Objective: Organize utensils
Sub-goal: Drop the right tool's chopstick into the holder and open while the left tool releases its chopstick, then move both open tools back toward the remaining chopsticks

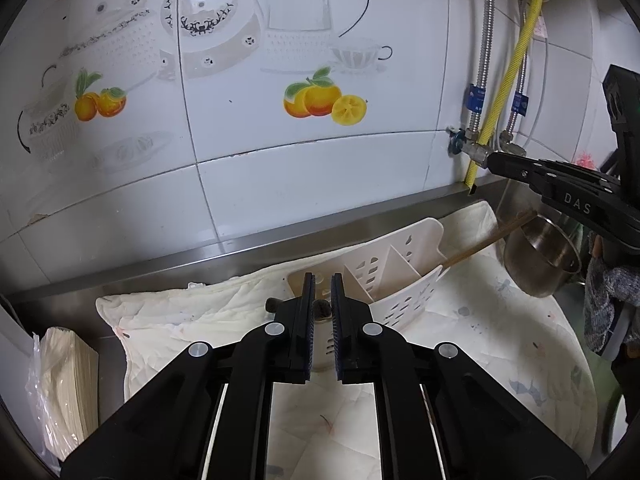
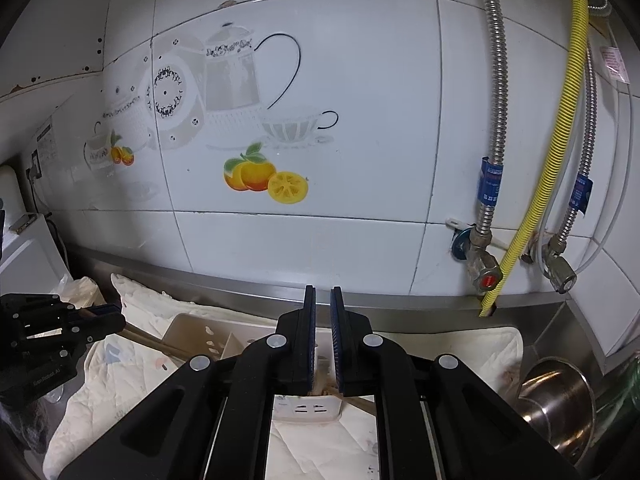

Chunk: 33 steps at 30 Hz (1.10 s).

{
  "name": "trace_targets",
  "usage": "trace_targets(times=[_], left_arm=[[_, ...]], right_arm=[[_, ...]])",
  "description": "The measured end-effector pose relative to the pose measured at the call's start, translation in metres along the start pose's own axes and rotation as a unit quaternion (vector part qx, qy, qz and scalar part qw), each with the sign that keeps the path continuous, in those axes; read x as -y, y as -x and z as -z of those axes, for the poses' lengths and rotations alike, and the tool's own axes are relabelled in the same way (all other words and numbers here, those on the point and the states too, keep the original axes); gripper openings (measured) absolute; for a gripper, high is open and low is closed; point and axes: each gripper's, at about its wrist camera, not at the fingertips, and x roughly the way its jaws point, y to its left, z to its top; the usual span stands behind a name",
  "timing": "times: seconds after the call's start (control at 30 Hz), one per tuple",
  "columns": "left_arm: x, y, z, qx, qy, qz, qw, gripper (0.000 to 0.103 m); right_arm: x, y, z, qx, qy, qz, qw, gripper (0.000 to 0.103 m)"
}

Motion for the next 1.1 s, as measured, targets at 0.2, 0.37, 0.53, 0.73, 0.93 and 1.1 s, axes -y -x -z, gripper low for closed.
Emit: trace_targets(times=[0.2,0.37,0.53,0.73,0.93,1.1], left_arm=[[0.003,0.021,0.0,0.022,-0.001,0.004,0.9998,0.011],[0.006,0.049,0.013,0.043,0.005,0.007,0.999,0.016],[0.011,0.07,0.04,0.048,0.011,0.008,0.9988,0.027],[0.016,0.088,0.085,0.044,0.023,0.018,0.9986,0.037],[0.016,0.087,0.132,0.024,0.037,0.017,0.9989,0.039],[0.01,0.084,0.165,0.004,0.062,0.02,0.9979,0.039]], right_arm=[[0.0,0.024,0.001,0.022,0.0,0.005,1.0,0.022],[-0.005,0.056,0.015,0.038,0.005,-0.006,0.999,0.032],[-0.018,0.082,0.053,0.032,0.015,-0.021,0.999,0.036],[-0.034,0.097,0.111,0.005,0.025,-0.039,0.999,0.037],[-0.042,0.099,0.173,-0.035,0.02,-0.044,0.998,0.037],[-0.048,0.093,0.221,-0.07,0.024,-0.038,0.996,0.037]])
